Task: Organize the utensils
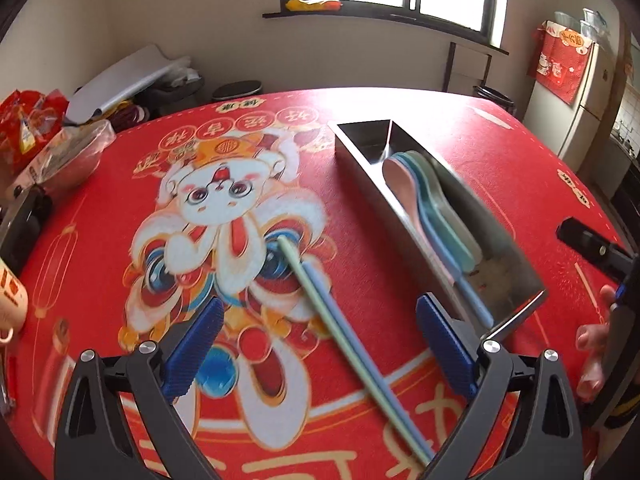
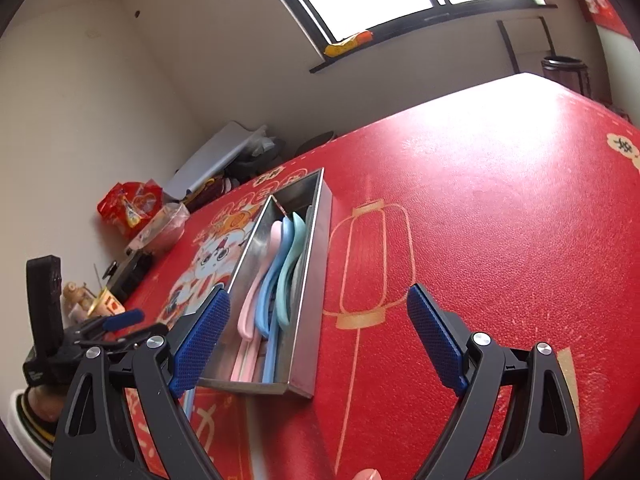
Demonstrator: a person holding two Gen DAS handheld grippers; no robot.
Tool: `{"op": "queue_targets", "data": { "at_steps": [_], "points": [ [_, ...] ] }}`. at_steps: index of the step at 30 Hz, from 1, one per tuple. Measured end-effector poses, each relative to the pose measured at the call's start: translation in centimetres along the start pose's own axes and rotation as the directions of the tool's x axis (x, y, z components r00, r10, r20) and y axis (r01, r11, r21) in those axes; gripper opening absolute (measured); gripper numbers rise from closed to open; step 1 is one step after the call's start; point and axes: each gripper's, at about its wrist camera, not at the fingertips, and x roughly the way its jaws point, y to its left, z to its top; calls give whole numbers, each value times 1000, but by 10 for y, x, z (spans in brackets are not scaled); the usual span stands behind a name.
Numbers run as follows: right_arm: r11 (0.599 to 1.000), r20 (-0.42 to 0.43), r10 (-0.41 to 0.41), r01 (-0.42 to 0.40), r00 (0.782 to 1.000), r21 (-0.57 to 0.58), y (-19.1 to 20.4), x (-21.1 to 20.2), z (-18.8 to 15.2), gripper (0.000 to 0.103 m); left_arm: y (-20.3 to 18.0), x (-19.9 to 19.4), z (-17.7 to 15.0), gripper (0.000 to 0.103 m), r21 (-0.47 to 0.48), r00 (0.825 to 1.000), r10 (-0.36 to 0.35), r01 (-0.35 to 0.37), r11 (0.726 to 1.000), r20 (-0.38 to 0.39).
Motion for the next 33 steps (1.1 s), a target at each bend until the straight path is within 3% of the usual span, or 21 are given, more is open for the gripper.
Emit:
{"op": "queue_targets", "data": {
  "at_steps": [7,24,33],
  "points": [
    [992,32,-30,34,999,-121,25,-4,-5,87,14,15,-23,94,-14,999,37,-37,999,-38],
    [997,19,-3,5,1000,-79,17,-5,-4,87,11,37,-19,94,23,990,115,-114,993,-77],
    [997,21,0,2,1000,-79,16,-7,-4,87,17,43,-11,95,-10,984,142,-144,990,-109]
  ]
}}
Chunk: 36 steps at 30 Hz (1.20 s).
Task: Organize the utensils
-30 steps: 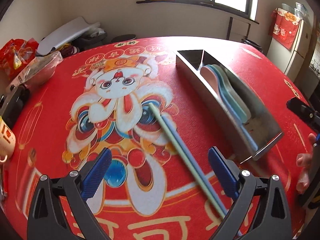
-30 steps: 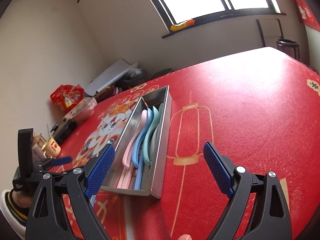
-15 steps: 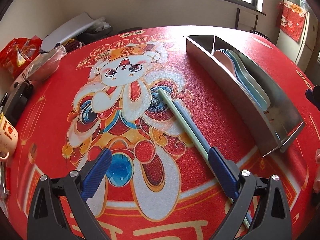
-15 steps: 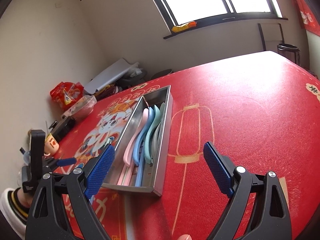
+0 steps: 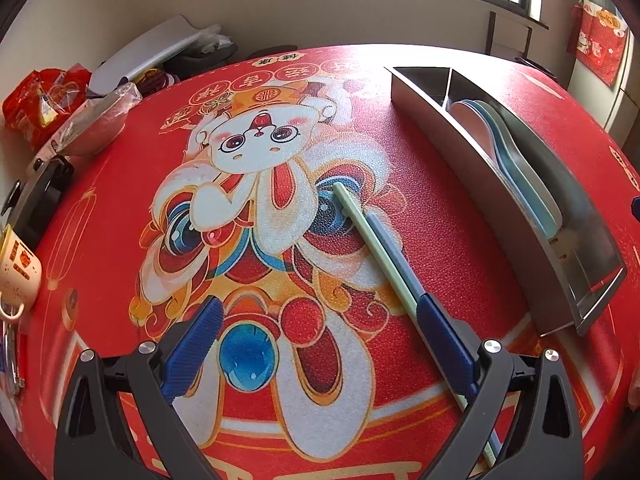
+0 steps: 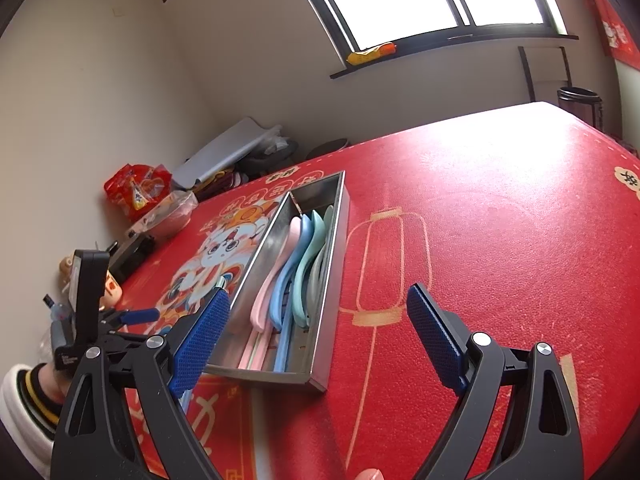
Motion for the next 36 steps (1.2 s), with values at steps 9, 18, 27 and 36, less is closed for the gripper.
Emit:
{"op": "queue_targets", "data": {
  "at_steps": [9,18,27,36],
  "points": [
    [1000,1,-1,1,1000,-4,0,0,0,87,0,4,3,96,-27,1000,3,-3,1000,-14],
    [1000,-1,0,0,1000,0,1,0,0,87,1,7,-3,97,-15,1000,6,-6,1000,-30],
    [1000,5,-3,3,1000,8,-2,-2,1,87,8,-9,-20,72,43,999,-41,40,998,5],
    [1000,40,-7,7,999,-10,2,-7,1,87,-3,-22,-36,16,132,991,-122,114,985,60]
  ]
}}
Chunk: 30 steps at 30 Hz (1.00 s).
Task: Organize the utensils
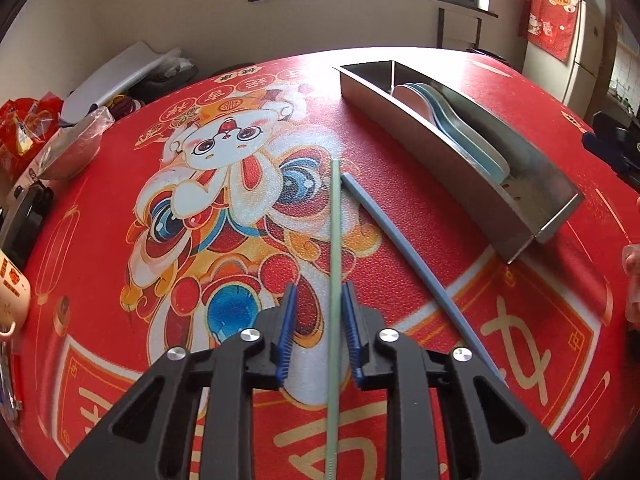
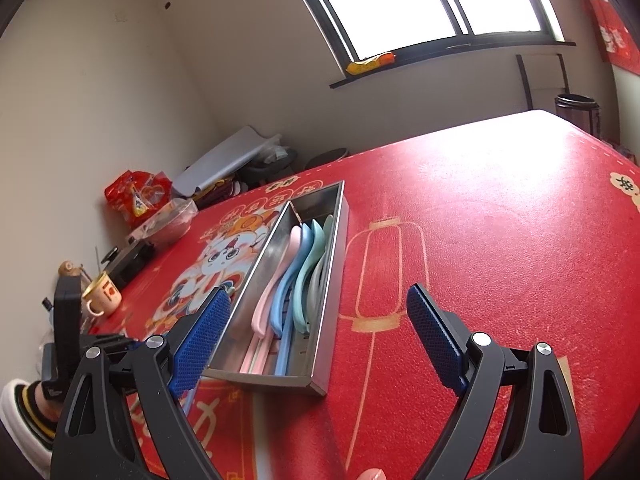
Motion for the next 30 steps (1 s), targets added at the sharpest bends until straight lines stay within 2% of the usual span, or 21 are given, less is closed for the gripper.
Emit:
{"op": "queue_targets", "data": {
  "at_steps": [3,7,11,14,21,27,30],
  "points": [
    [1000,30,-12,12,999,-2,1,-3,0,87,-1,-1,-1,9,-4,1000,-21,21,1000,-3],
    [999,76,-18,14,997,51,-6,-7,1,87,10,-5,-8,7,-43,1000,-31,30,999,-7],
    [997,17,-45,44,999,59,-6,3,5,87,25,-9,-16,7,-99,1000,-26,26,995,2],
    [996,-41,-87,87,995,9,2,9,7,87,32,-13,-22,7,-116,1000,-24,24,993,5],
    [986,-70,-147,141,987,-85,33,10,6,87,40,-20,-33,7,-114,1000,-29,30,993,7],
    [991,-130,-94,80,987,-108,60,13,-3,87,45,-24,-41,7,-117,998,-53,56,992,27],
    [991,-169,-95,77,981,-107,72,13,-10,87,47,-25,-43,7,-127,997,-69,73,989,38]
  ]
}}
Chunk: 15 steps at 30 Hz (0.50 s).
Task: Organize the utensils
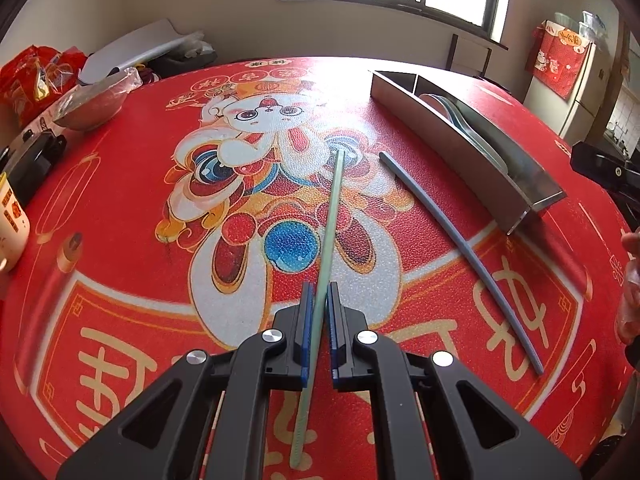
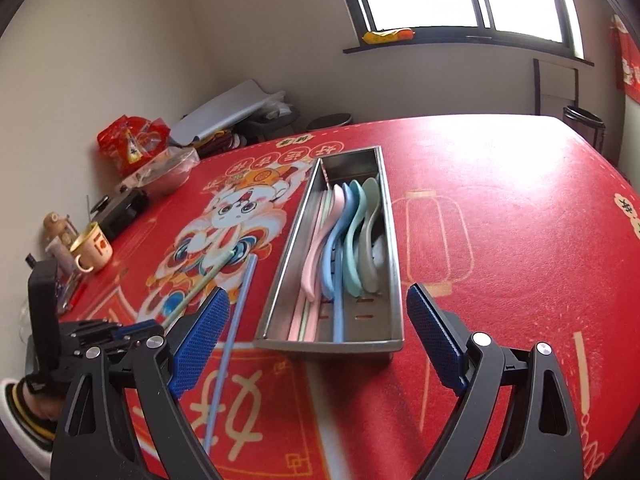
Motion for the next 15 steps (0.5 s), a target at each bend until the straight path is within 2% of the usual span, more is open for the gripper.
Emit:
{"op": "queue_targets", "data": {
  "at_steps": [4,15],
  "points": [
    [999,-77,40,-40,996,6,13,2,-11,87,3,0,0,7,-11,1000,-21,21,1000,8],
    [996,-162,52,-63,986,-64,44,0,-33,87,5,-1,-2,8,-26,999,-42,42,999,11]
  ]
}}
